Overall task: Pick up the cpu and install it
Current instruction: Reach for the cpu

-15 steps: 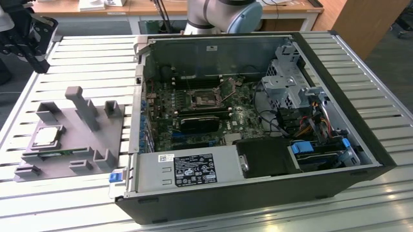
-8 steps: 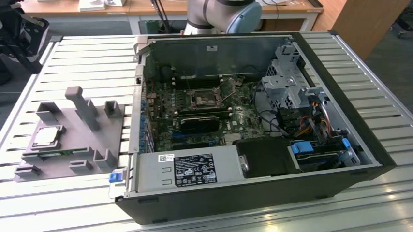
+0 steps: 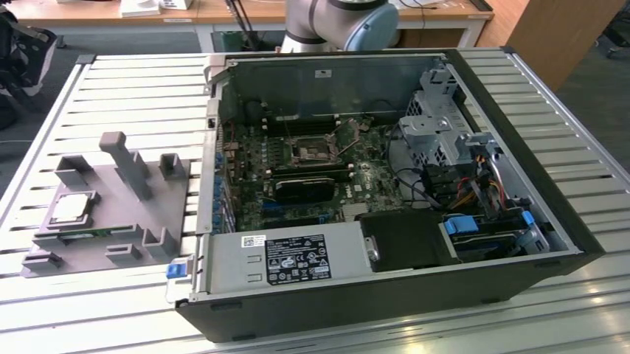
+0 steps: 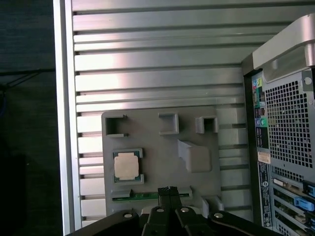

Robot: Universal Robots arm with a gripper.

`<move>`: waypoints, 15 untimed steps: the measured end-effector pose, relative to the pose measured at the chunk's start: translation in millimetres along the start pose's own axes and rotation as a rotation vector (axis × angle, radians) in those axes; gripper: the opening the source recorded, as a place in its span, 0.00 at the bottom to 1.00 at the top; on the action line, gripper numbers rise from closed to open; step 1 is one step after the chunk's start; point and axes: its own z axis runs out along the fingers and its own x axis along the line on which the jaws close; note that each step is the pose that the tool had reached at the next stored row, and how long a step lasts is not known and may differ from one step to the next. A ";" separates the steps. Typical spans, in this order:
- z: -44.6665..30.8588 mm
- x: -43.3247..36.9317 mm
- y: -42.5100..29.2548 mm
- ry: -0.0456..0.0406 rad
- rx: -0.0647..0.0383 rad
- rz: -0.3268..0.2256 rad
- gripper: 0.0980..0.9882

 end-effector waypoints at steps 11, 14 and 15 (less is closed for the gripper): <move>0.1 30.7 -2.3 0.0026 0.000 0.000 0.01; 0.1 40.2 -3.1 0.0033 0.000 0.000 0.01; 0.2 43.3 -3.3 0.0034 0.000 0.000 0.01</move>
